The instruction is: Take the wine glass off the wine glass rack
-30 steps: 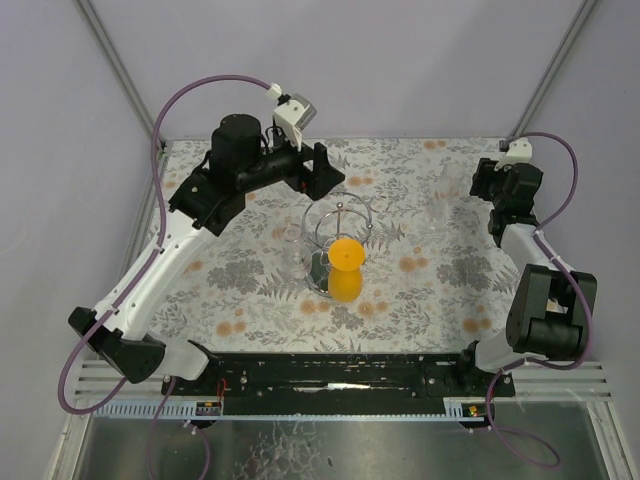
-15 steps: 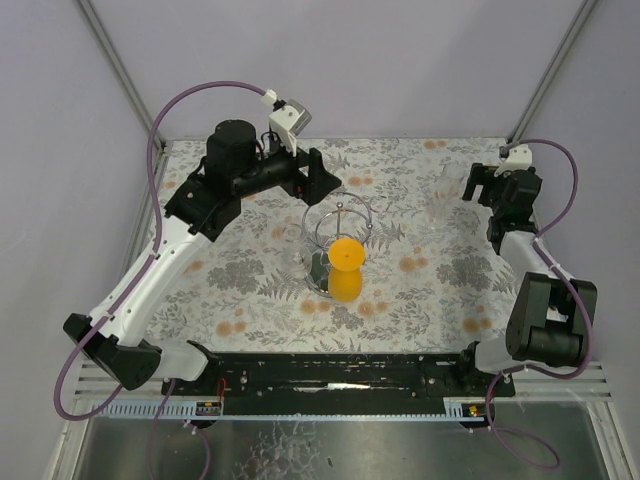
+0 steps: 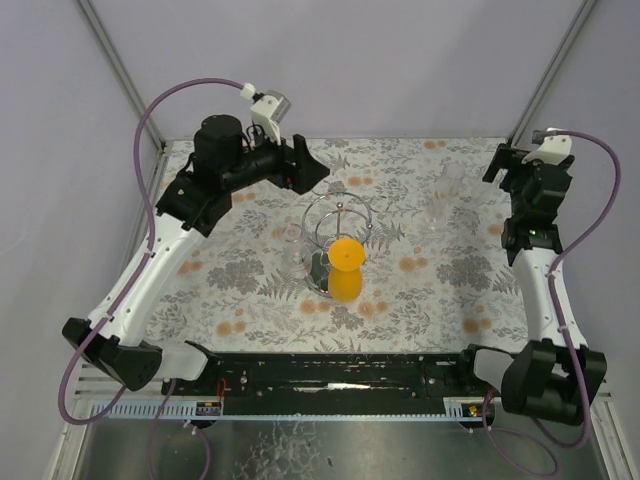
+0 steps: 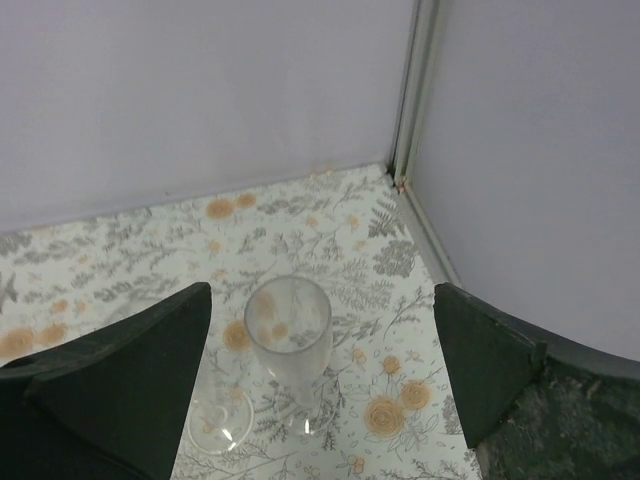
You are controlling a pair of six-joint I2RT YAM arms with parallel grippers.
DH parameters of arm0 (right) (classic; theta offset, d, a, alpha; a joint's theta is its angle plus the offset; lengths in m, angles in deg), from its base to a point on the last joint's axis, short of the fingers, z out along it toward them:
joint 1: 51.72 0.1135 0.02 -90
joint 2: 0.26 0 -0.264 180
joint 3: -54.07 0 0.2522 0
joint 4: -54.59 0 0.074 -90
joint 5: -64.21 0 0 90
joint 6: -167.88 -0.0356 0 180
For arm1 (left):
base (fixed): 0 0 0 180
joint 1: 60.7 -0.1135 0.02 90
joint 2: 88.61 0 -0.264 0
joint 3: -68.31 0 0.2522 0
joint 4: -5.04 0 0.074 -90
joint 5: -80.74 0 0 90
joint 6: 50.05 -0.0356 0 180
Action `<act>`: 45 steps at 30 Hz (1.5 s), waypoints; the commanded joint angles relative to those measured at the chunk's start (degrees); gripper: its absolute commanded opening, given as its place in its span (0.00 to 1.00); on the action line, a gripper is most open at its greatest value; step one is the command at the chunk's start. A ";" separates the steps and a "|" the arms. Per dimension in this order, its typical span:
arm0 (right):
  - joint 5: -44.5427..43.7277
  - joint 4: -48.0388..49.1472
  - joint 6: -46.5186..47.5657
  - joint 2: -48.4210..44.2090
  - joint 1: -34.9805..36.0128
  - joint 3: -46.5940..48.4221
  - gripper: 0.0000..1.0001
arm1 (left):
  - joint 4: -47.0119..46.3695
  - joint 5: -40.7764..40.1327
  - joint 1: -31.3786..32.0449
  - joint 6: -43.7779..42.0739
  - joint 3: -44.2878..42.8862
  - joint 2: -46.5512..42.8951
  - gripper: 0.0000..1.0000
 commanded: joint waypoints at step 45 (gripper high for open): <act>15.35 -50.31 -7.90 -7.44 0.13 34.07 0.98 | -15.59 34.17 -28.30 49.36 42.53 -14.16 0.47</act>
